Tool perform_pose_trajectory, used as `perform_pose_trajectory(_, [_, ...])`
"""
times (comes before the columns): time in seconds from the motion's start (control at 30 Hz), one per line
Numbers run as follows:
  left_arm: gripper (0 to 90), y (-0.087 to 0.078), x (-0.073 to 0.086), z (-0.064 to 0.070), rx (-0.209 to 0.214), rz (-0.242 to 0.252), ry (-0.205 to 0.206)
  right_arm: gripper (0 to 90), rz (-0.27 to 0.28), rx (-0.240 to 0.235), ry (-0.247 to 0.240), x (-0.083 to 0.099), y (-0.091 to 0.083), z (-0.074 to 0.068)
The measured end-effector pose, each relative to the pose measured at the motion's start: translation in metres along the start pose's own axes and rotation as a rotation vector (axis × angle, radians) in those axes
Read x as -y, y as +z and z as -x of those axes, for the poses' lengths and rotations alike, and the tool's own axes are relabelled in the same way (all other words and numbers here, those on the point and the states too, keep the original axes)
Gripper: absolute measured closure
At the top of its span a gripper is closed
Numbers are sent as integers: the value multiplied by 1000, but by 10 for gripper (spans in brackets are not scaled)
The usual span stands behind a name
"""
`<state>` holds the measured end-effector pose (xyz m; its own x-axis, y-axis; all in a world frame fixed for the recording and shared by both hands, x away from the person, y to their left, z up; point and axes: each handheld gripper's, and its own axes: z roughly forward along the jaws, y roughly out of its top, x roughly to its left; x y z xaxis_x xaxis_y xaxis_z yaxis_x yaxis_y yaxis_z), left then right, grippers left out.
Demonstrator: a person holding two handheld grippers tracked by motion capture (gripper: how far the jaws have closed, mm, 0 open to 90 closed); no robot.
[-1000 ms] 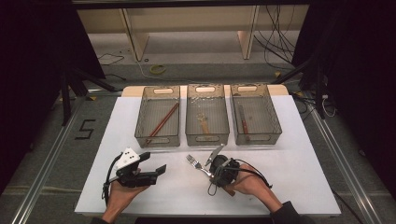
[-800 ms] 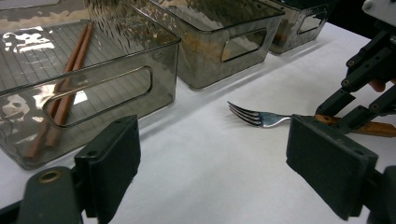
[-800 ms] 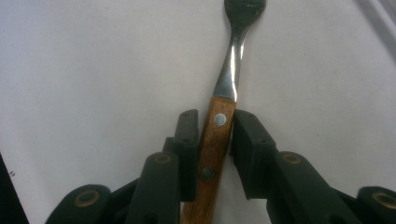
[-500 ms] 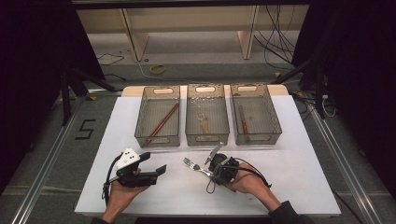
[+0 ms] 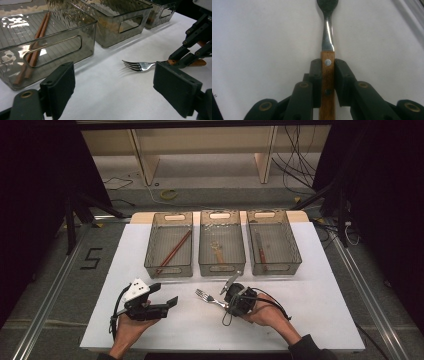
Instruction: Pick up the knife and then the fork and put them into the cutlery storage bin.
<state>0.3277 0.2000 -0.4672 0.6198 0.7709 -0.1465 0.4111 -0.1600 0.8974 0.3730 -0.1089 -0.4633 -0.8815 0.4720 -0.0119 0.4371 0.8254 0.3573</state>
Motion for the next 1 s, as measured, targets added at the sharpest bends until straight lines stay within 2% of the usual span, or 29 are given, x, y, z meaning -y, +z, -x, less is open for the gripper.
perform_pose_trajectory(0.37, [171, 0, 0, 0, 2, 2, -2, 779, 90, -6, 54, 4, -23, 15])
perform_pose_trajectory(0.4, [171, 0, 0, 0, 2, 2, -2, 779, 98, -2, 77, 4, -25, 15])
perform_pose_trajectory(0.5, [171, 0, 0, 0, 2, 3, -4, 779, 127, 6, 72, 6, -31, 21])
perform_pose_trajectory(0.63, [170, 0, 0, 0, 6, 5, -2, 779, 157, 0, 106, 8, -38, 28])
perform_pose_trajectory(1.0, [170, 0, 0, 0, 5, 6, 0, 779, 197, 7, 137, 12, -48, 39])
